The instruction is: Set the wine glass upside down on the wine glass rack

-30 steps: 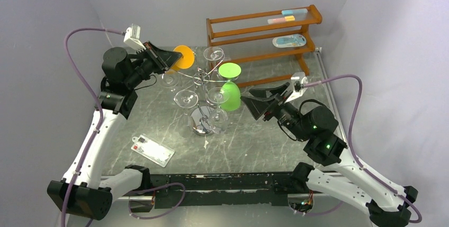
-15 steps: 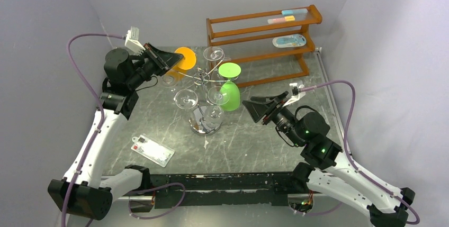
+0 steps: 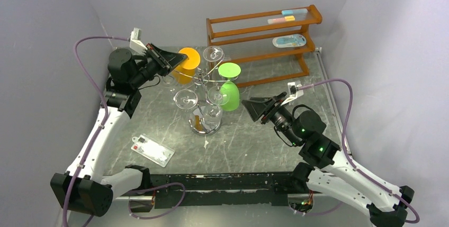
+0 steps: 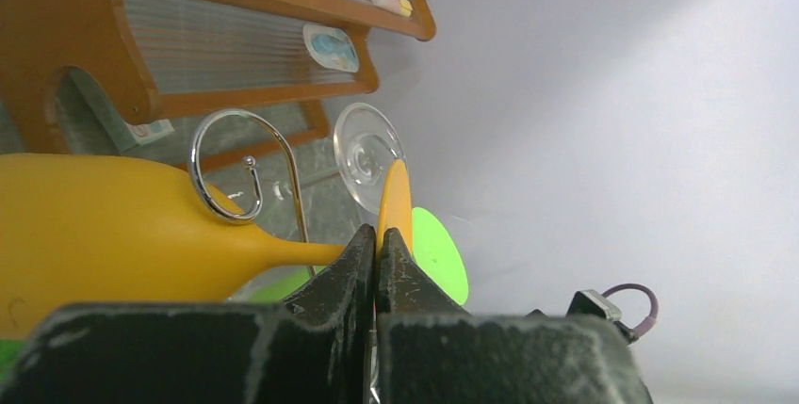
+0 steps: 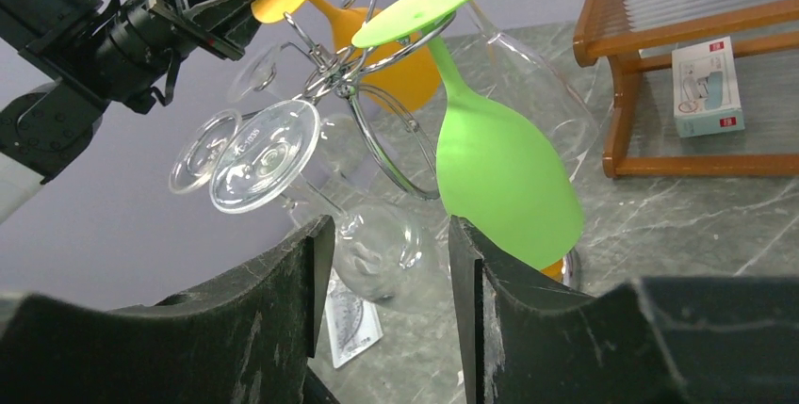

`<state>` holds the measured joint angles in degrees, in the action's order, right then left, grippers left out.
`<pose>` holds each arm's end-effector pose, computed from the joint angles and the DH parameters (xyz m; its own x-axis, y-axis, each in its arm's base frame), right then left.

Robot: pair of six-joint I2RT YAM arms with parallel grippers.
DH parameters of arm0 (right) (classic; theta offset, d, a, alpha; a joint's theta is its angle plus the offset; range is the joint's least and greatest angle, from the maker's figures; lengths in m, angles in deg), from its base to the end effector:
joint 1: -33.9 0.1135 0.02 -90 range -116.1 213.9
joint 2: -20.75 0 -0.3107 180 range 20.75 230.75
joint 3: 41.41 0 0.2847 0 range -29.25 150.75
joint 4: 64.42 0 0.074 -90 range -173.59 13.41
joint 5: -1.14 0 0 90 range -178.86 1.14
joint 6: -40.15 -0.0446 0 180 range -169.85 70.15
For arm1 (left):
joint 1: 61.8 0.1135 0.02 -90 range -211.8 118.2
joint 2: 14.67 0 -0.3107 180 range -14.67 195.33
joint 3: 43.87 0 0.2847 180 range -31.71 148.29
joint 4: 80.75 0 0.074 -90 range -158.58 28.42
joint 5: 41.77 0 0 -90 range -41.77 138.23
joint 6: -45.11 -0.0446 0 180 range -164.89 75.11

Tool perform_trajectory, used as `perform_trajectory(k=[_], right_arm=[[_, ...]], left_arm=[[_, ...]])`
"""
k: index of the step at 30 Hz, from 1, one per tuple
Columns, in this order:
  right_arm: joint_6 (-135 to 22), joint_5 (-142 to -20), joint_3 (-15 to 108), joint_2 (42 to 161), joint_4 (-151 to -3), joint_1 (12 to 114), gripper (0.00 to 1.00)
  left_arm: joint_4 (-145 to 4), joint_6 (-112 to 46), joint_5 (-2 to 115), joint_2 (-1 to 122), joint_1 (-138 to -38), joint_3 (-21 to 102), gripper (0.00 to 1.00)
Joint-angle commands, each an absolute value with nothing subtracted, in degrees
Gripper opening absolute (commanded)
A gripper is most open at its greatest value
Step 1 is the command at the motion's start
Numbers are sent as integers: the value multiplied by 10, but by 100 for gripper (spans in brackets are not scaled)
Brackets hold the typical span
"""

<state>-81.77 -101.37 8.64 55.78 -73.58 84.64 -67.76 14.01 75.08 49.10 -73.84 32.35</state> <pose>0.1071 0.1158 0.3776 -0.2727 0.4820 -0.8327 -0.5600 0.6242 0.5447 0.2642 -0.0770 0.4525 -0.5423 -0.6655 -0.5129 0.3164 0.4037 -0.8584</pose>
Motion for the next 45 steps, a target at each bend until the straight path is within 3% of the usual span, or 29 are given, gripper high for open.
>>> perform_trajectory(k=[1,12,26,45], right_arm=[[-826,-1027,80,554,-742,847,51],[-819,-1042,81,548,-751,848,51],[-815,-1048,84,551,-756,848,51],[-819,-1048,89,554,-757,848,51]], left_arm=[[-739,184,786,499,-733,319,5],[-785,178,801,567,-731,362,5],[-693,69,706,577,-714,418,5],[-640,10,740,574,-686,411,7]])
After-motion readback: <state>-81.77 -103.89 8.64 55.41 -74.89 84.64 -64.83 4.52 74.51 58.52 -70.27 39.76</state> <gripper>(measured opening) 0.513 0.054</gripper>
